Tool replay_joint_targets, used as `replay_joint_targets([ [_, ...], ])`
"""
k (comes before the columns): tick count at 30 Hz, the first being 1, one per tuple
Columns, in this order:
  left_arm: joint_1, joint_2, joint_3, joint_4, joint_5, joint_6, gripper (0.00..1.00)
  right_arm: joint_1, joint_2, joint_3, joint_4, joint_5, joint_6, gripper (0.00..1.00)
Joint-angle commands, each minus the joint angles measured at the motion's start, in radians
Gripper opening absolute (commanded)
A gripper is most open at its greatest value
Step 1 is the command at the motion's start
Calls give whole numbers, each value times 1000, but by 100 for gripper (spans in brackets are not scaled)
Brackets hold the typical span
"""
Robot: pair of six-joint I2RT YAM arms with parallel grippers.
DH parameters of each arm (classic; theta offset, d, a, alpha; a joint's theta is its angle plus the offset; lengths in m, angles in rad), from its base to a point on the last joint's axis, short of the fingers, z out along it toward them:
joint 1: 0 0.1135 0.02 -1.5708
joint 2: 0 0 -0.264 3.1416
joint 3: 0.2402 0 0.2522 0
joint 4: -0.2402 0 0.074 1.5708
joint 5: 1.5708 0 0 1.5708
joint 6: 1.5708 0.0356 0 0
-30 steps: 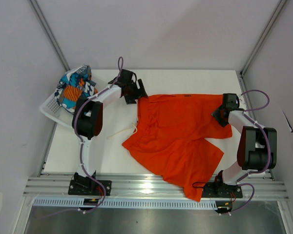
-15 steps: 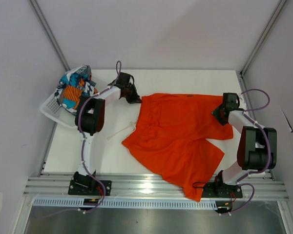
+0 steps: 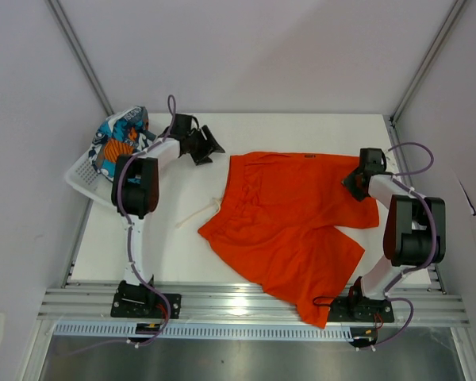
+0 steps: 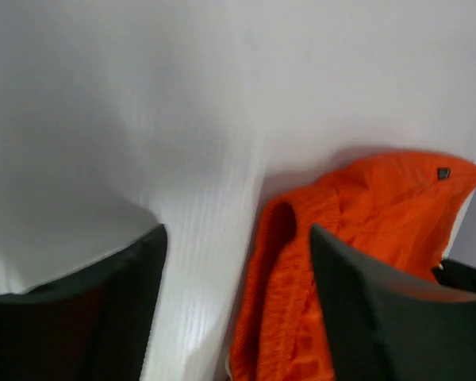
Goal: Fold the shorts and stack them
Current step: Flatten the shorts out
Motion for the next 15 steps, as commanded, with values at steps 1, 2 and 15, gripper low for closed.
replay_joint_targets([
  [1, -41, -138, -72, 65, 58, 0, 80, 12, 55, 73, 18, -15, -8, 48],
  [2, -47, -175, -89, 72, 58, 3, 82, 16, 89, 90, 0, -15, -13, 48],
  [15, -125, -333, -220, 75, -49, 51, 82, 133, 477, 613, -311, 36, -106, 52],
])
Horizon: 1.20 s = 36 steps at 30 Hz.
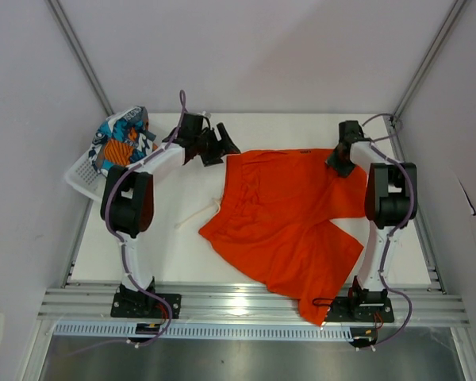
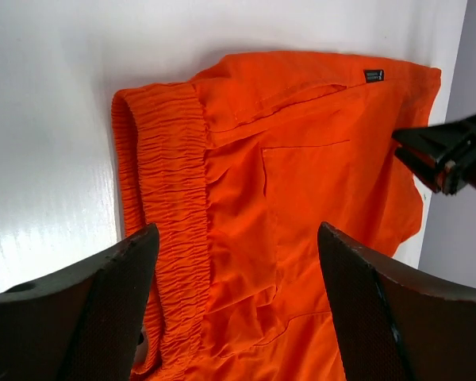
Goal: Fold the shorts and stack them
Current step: Flatten the shorts out
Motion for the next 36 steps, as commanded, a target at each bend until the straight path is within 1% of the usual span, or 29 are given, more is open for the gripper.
replay_joint_targets([
  [1, -2, -66, -15, 40, -30, 46, 83, 65, 123, 191, -166, 49, -50, 52],
  [2, -6, -64, -3, 44, -24, 52, 82, 88, 151, 283, -189, 61, -53, 52],
  [3, -9, -59, 3, 44, -14, 53, 82, 97, 203, 326, -208, 79, -56, 52],
  [5, -20, -47, 26, 49, 12, 53, 81, 109, 247, 407, -257, 87, -55, 53],
  [6, -23, -44, 28, 49, 16, 47, 81, 116, 267, 478, -266, 87, -58, 53],
  [8, -31, -32, 48, 63, 24, 37, 81, 117, 323, 547, -305, 95, -62, 54],
  [9, -32, -24, 51, 64, 29, 23, 81, 116, 338, 614, -317, 96, -65, 54],
  [10, -35, -18, 57, 66, 35, 17, 80, 114, 372, 645, -344, 101, -76, 55],
  [11, -46, 2, 92, 58, 39, 12, 80, 113, 384, 674, -354, 100, -84, 56],
  [13, -57, 23, 112, 49, 39, -6, 80, 102, 409, 746, -393, 119, -90, 57],
  [14, -65, 45, 138, 46, 33, -23, 80, 97, 419, 757, -400, 120, -93, 58],
  [18, -71, 106, 171, 52, 18, -77, 79, 61, 386, 729, -394, 118, -95, 62],
  [21, -71, 160, 175, 64, -11, -111, 74, 36, 326, 646, -352, 98, -91, 64],
  [23, -66, 183, 181, 69, -23, -137, 69, 30, 298, 597, -323, 92, -88, 65],
  [27, -66, 218, 191, 67, -53, -152, 67, 31, 245, 534, -302, 90, -66, 68],
  [29, -66, 240, 244, -3, -115, -120, 67, 31, 214, 483, -274, 95, -58, 70],
  [30, -65, 250, 263, -31, -143, -105, 68, 28, 197, 430, -247, 106, -44, 71],
  [31, -63, 273, 298, -101, -215, -94, 69, 27, 159, 400, -228, 107, -42, 75],
  [33, -48, 298, 329, -114, -218, -79, 70, 21, 122, 324, -181, 104, -44, 78],
  [36, -26, 385, 440, -184, -201, -68, 70, 11, 74, 288, -174, 109, -45, 80],
])
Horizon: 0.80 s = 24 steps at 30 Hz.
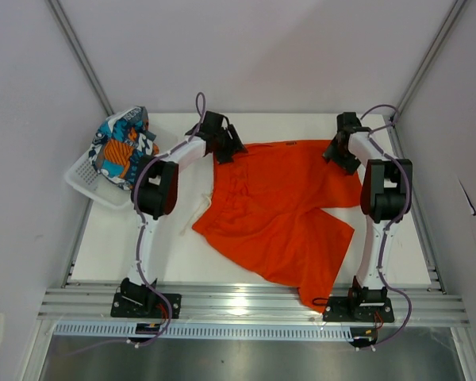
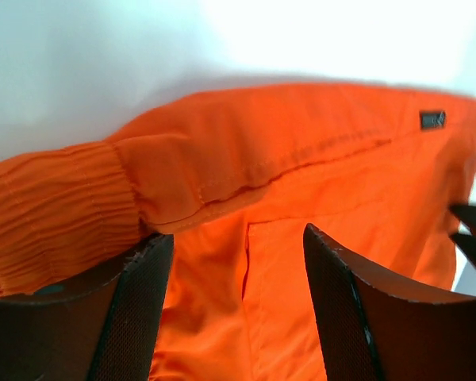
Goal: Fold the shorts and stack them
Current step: Flatten the shorts out
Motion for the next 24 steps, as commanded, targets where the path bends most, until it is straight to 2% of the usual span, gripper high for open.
replay_joint_targets([
  [1, 38, 89, 172, -122, -55, 37, 69, -13, -109, -42, 59, 14, 8, 80],
  [7, 75, 113, 236, -143, -105, 40, 74, 5, -214, -148, 88, -62, -30, 81],
  [11, 104, 123, 272, -147, -98, 40, 76, 36, -355, -288, 111, -128, -44, 82],
  [15, 113, 62, 225, -143, -97, 68, 79, 94, -500, -437, 122, -106, -59, 82],
  [18, 113, -22, 143, -88, -102, 89, 86, 139, -605, -561, 132, -90, -44, 74],
  [19, 110, -76, 116, -81, -104, 109, 92, 149, -628, -592, 138, -92, -37, 65],
  [21, 109, -128, 71, -80, -96, 121, 97, 171, -680, -666, 148, -90, -12, 56],
  [24, 100, -237, 4, -72, -65, 140, 99, 186, -712, -730, 157, -95, 2, 56],
])
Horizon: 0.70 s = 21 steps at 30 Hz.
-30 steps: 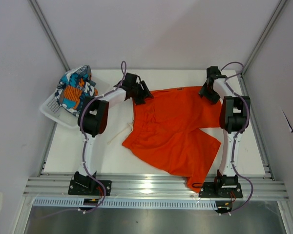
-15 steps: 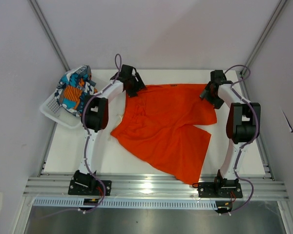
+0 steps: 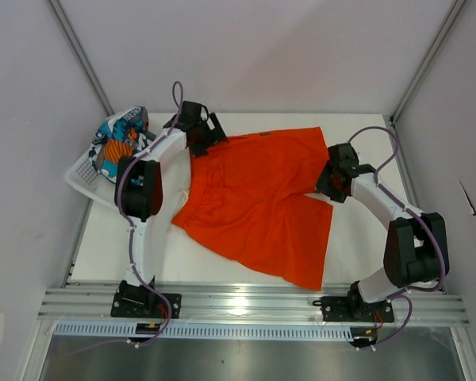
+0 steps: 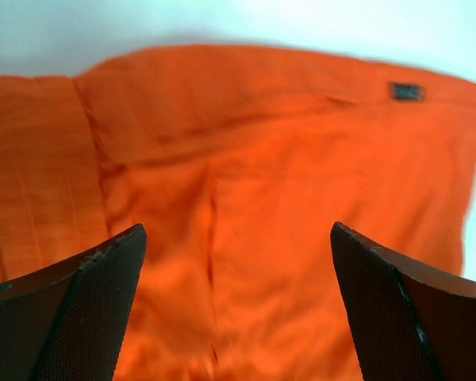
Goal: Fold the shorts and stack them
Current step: Flatten the shorts out
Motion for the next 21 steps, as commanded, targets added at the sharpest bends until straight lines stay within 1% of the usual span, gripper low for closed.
replay_joint_targets([
  [1, -17, -204, -49, 38, 31, 57, 99, 10, -54, -66, 30, 5, 24, 56],
  [4, -31, -319, -132, 41, 40, 68, 99, 24, -62, -98, 44, 40, 19, 55],
  [5, -34, -380, -193, 39, 31, 70, 99, 24, -59, -100, 46, 51, 16, 54],
  [6, -42, -414, -216, 39, 27, 71, 99, 24, -50, -100, 46, 57, 16, 51],
  [7, -45, -448, -239, 47, 22, 74, 99, 24, -39, -98, 46, 60, 5, 50],
  [8, -46, -480, -290, 48, 10, 77, 99, 26, -18, -98, 50, 65, 5, 50],
  [9, -49, -546, -342, 47, 2, 79, 99, 26, -7, -100, 55, 63, 4, 50],
  [10, -52, -577, -368, 56, -1, 80, 99, 26, 2, -103, 62, 62, 7, 49],
  [12, -57, -661, -486, 67, -16, 85, 99, 26, 30, -104, 76, 58, 7, 50],
  [13, -62, -687, -514, 80, -21, 87, 99, 26, 37, -106, 81, 60, 5, 50],
  [15, -69, -753, -632, 99, -41, 93, 99, 27, 53, -107, 85, 71, 8, 50],
  [19, -71, -842, -787, 134, -81, 96, 99, 26, 59, -130, 102, 80, 17, 52],
  [20, -71, -859, -863, 156, -88, 93, 99, 26, 59, -135, 105, 80, 19, 52],
  [21, -72, -879, -891, 168, -100, 87, 99, 24, 53, -147, 110, 78, 22, 53],
])
